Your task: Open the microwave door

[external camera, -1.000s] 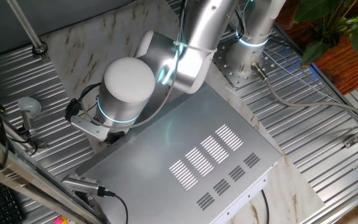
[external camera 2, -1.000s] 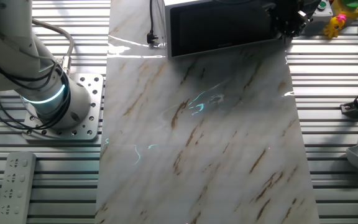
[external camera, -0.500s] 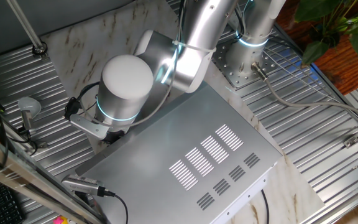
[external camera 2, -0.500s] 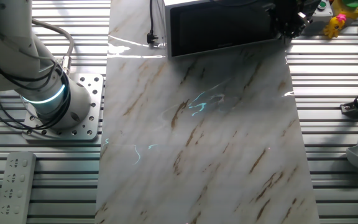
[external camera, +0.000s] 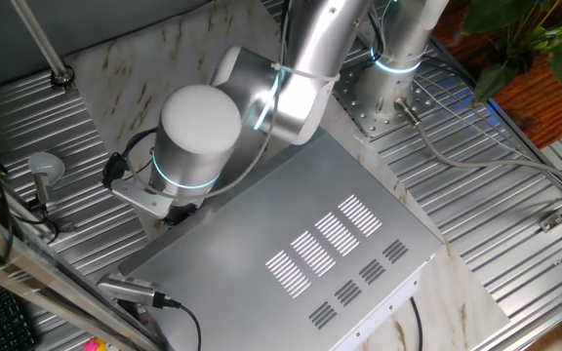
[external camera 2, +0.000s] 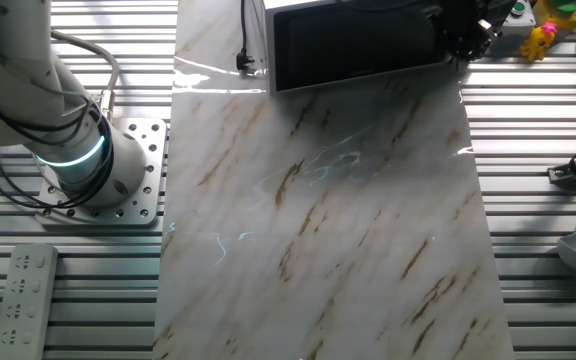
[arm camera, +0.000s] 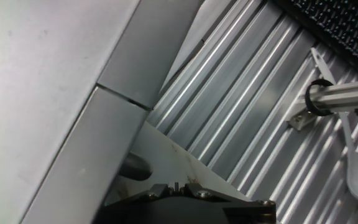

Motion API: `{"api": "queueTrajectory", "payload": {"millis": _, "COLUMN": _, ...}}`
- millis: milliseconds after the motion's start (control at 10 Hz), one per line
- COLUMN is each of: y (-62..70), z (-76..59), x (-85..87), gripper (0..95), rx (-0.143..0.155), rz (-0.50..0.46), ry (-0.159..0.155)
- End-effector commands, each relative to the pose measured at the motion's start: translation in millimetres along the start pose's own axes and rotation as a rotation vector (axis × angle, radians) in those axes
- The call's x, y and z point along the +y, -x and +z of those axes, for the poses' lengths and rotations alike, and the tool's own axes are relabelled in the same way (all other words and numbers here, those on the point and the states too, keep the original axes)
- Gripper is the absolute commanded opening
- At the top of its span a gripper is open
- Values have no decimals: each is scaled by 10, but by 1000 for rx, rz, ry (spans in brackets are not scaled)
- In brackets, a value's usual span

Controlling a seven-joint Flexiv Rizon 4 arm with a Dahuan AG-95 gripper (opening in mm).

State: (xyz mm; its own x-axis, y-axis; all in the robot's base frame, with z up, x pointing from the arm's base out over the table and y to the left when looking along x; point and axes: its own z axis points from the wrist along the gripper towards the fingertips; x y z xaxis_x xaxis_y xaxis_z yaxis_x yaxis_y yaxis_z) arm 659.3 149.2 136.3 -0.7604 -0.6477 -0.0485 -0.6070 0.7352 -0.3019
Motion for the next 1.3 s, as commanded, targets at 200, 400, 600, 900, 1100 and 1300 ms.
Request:
{"api": "queueTrajectory", "payload": {"millis": 200, "y": 30, "z": 84, "x": 122, "gripper": 0, "rx": 18, "rz": 21, "ry": 2}}
{"api": "queueTrajectory", "payload": {"millis": 400, "y": 30, "z": 84, "x": 122, "gripper": 0, "rx": 14, "rz": 27, "ry": 21}}
{"api": "queueTrajectory", "payload": {"millis": 600, "y": 30, "z": 84, "x": 122, "gripper": 0, "rx": 15, "rz": 23, "ry": 15}}
{"api": "queueTrajectory", "payload": {"millis": 900, "y": 30, "z": 84, "x": 122, "gripper": 0, "rx": 11, "rz": 41, "ry": 19}}
{"api": "queueTrajectory", "payload": {"millis": 1100, "y": 30, "z": 84, "x": 122, "gripper": 0, "rx": 37, "rz": 55, "ry": 13}}
{"api": "queueTrajectory", "payload": {"millis": 1300, "y": 30, "z": 84, "x": 122, "gripper": 0, "rx": 67, "rz": 56, "ry": 5}}
